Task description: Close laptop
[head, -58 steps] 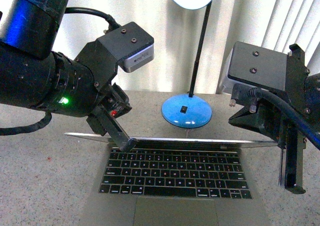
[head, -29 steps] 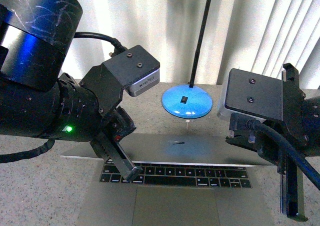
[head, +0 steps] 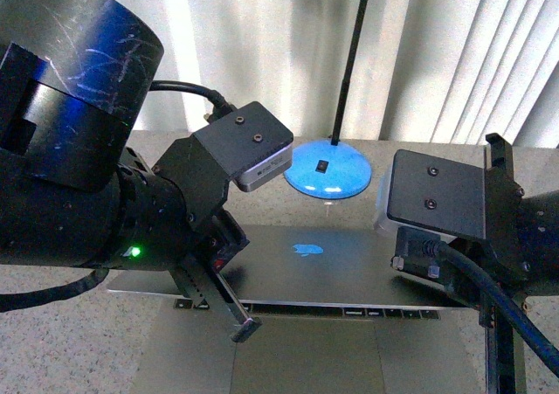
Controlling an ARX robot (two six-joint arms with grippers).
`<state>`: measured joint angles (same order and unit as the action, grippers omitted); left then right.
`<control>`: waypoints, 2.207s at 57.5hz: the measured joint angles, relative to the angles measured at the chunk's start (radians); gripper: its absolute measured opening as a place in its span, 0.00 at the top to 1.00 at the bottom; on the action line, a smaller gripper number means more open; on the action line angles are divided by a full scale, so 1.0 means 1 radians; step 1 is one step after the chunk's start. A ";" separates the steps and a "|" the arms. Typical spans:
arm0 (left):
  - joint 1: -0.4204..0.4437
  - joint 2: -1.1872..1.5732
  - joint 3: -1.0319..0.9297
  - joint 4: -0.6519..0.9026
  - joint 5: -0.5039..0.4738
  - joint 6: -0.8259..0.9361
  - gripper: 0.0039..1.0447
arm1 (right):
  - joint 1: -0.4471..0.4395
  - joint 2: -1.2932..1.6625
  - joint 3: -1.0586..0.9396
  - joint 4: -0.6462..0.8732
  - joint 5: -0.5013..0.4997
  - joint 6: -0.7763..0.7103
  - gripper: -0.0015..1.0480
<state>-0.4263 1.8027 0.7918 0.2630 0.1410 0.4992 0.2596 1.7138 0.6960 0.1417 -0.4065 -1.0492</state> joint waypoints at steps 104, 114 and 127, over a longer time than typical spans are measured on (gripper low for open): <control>0.180 -0.058 -0.278 0.591 -0.007 -0.851 0.81 | -0.087 -0.073 -0.164 0.476 0.043 0.685 0.83; 0.232 -0.130 -0.327 0.544 -0.037 -1.113 0.56 | -0.097 -0.102 -0.177 0.478 0.057 0.907 0.57; 0.230 -0.133 -0.328 0.542 -0.031 -1.184 0.20 | -0.094 -0.100 -0.181 0.478 0.057 0.959 0.22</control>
<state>-0.1967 1.6699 0.4641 0.8055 0.1101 -0.6846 0.1654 1.6135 0.5152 0.6197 -0.3496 -0.0898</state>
